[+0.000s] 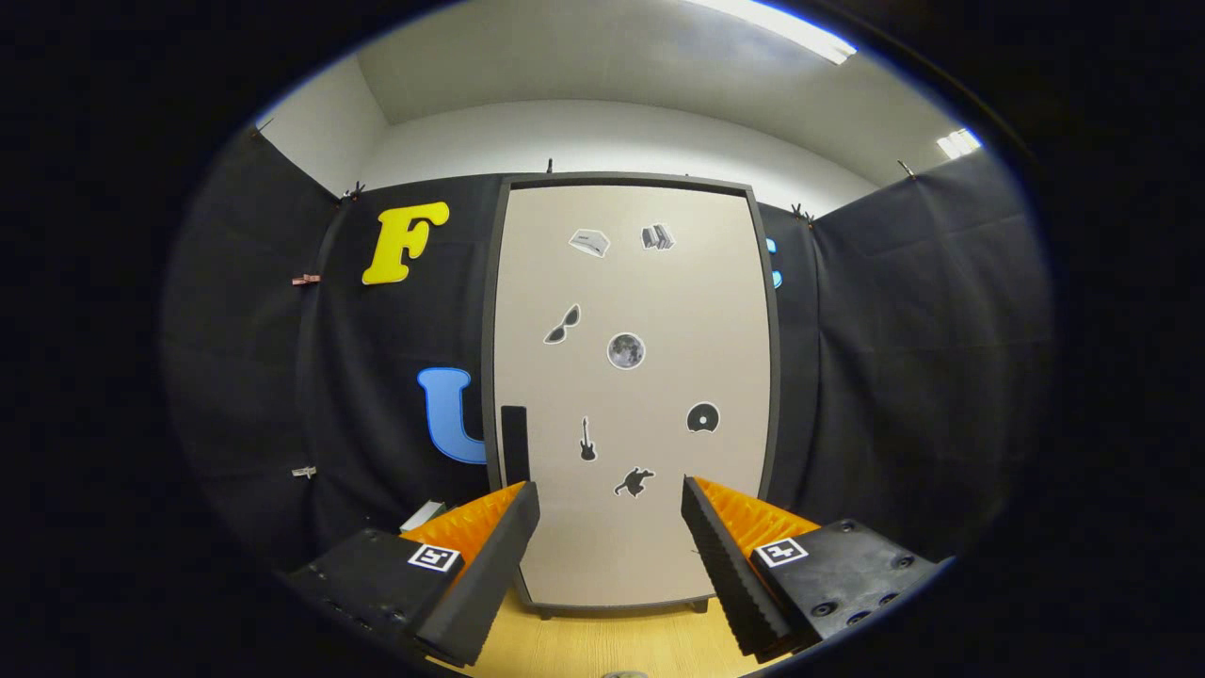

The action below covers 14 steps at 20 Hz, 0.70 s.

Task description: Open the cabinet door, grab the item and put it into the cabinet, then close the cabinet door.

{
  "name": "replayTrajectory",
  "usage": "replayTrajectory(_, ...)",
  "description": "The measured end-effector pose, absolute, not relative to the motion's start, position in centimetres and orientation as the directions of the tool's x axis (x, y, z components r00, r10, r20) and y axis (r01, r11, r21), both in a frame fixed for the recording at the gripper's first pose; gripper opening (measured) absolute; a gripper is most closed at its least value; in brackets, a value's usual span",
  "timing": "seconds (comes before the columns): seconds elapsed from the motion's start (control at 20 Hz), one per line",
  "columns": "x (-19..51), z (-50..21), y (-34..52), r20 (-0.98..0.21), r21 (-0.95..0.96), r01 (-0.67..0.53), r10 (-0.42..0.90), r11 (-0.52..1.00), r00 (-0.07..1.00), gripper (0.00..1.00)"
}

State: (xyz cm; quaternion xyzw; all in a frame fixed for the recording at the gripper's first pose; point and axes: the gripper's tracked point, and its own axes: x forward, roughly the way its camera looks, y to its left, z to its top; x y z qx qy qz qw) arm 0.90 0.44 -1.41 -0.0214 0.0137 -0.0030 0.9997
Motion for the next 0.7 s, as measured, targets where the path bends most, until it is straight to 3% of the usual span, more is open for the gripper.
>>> replayTrajectory(0.7, 5.6, -4.6, 3.9, -0.071, 0.005, -0.075, 0.075, 0.997, 0.995, 0.98)
